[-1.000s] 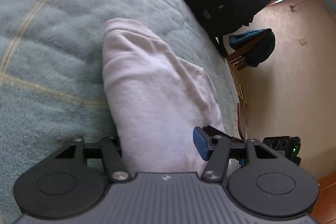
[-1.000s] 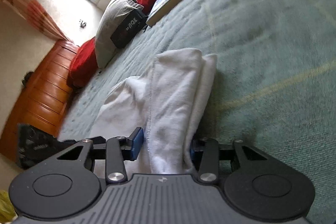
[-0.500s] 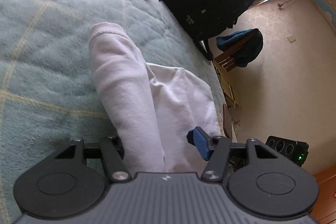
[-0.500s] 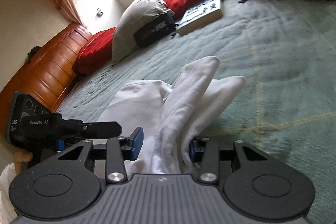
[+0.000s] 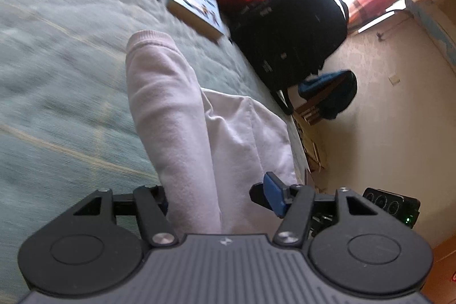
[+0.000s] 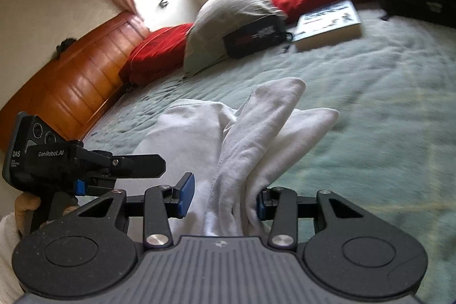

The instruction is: Fold clothes

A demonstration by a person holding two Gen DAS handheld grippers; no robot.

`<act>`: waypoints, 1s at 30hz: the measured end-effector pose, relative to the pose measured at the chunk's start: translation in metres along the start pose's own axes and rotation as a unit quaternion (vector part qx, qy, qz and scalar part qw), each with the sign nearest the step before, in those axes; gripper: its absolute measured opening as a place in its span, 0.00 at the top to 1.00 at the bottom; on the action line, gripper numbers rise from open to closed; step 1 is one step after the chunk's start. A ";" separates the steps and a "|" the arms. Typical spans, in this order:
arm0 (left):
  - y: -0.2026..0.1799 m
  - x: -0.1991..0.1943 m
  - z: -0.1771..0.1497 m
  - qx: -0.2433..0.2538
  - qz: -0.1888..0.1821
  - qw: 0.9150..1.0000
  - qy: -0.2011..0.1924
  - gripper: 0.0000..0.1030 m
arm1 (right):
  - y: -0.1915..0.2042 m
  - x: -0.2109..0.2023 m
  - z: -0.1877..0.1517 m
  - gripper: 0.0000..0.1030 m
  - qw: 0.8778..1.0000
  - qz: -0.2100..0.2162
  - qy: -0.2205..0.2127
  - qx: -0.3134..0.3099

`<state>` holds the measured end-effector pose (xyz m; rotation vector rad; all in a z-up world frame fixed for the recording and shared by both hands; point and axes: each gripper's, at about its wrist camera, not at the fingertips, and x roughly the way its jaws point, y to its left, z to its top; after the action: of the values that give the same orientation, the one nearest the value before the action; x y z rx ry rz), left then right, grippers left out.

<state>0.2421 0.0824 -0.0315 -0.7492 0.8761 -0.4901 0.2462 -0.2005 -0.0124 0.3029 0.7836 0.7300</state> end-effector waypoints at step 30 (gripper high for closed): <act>0.224 -0.283 0.111 -0.115 0.190 0.956 -0.189 0.42 | 0.283 0.293 0.012 0.54 0.973 0.144 0.083 -0.157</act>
<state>0.1945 0.4562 -0.0119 -0.8273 0.6978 0.1013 0.2601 0.2072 -0.0183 0.0688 0.7750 1.1505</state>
